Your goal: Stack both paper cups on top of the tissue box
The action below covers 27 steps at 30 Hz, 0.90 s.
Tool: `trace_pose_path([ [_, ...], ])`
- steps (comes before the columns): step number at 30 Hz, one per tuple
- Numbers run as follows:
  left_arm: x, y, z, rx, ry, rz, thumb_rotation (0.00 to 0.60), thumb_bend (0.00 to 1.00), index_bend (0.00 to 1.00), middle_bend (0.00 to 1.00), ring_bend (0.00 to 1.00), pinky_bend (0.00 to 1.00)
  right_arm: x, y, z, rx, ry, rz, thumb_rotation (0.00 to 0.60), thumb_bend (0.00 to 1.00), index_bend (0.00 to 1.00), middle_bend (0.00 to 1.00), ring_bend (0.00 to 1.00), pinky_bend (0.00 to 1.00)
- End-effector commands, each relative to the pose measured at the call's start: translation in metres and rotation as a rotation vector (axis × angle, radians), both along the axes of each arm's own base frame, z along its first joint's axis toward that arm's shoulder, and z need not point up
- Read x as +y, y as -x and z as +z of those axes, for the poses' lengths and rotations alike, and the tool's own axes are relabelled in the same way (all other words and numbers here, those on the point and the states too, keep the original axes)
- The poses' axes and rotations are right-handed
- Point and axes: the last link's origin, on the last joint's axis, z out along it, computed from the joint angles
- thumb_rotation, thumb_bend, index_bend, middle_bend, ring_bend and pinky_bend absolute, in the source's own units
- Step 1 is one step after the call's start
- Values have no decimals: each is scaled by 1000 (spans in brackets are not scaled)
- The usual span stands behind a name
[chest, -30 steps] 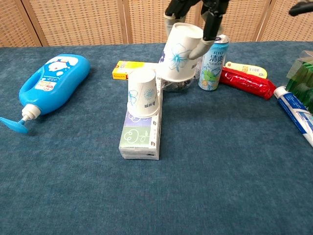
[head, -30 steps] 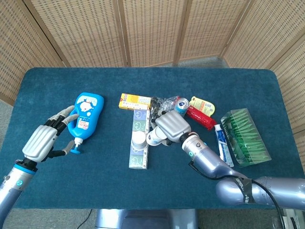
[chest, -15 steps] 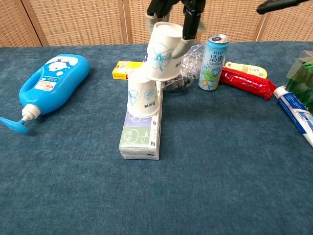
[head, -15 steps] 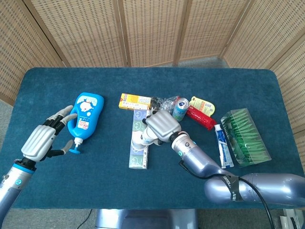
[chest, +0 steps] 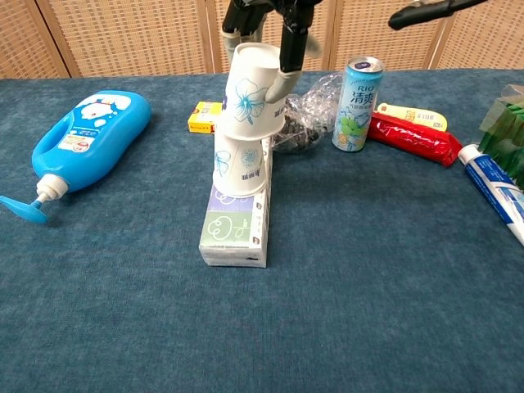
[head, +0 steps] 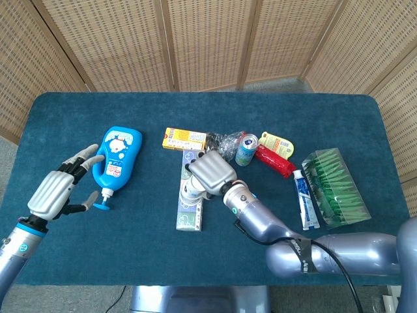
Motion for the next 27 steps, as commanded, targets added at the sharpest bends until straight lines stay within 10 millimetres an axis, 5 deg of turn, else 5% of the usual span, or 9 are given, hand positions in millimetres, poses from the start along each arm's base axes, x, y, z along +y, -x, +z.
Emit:
trace_pose_path([
  [1,0,2,0,-1,0,4,600,481,114,0,0,135,-1,0,-1,6,2,-2,600,283,400,406,204,674],
  [27,4,11,-1,-12,6,13,600,481,113,0,0,135,-2,-19,-14,25,5,24,600,275,386,405,204,660],
])
